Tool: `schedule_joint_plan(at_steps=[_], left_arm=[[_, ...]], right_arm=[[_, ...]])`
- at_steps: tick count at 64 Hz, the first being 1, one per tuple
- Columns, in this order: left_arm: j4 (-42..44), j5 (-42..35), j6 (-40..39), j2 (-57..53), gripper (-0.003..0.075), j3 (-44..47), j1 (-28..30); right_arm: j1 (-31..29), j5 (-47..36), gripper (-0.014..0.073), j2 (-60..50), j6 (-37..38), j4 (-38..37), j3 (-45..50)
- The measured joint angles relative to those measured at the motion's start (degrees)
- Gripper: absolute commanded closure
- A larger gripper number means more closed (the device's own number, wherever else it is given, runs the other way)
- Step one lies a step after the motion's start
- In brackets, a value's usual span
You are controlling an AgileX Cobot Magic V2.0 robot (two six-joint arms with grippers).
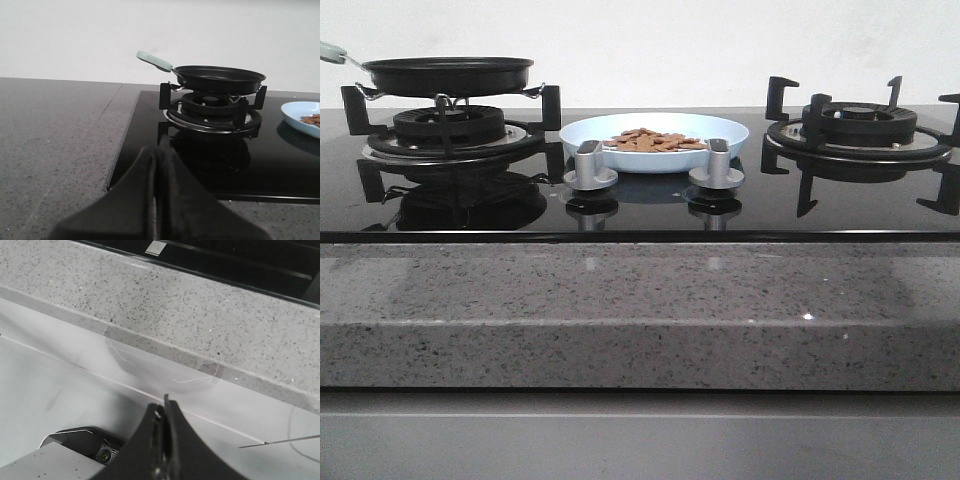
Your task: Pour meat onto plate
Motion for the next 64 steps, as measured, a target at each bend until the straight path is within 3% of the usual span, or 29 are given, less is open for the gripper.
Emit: schedule_joint_plan(at_steps=[40, 49, 64], left_arm=[[0.0, 0.0, 0.0, 0.0, 0.0741, 0.0, 0.0], [0.0, 0.0, 0.0, 0.0, 0.0741, 0.0, 0.0], [0.0, 0.0, 0.0, 0.0, 0.0741, 0.0, 0.0]], right_arm=[[-0.3, -1.6, 0.0662, -1.5, -0.7, -1.9, 1.0], [-0.6, -14.6, 0.0662, -6.0, -1.1, -5.1, 6.6], [-3.3, -39.9, 0.0662, -15.7, -1.3, -4.4, 22.4]])
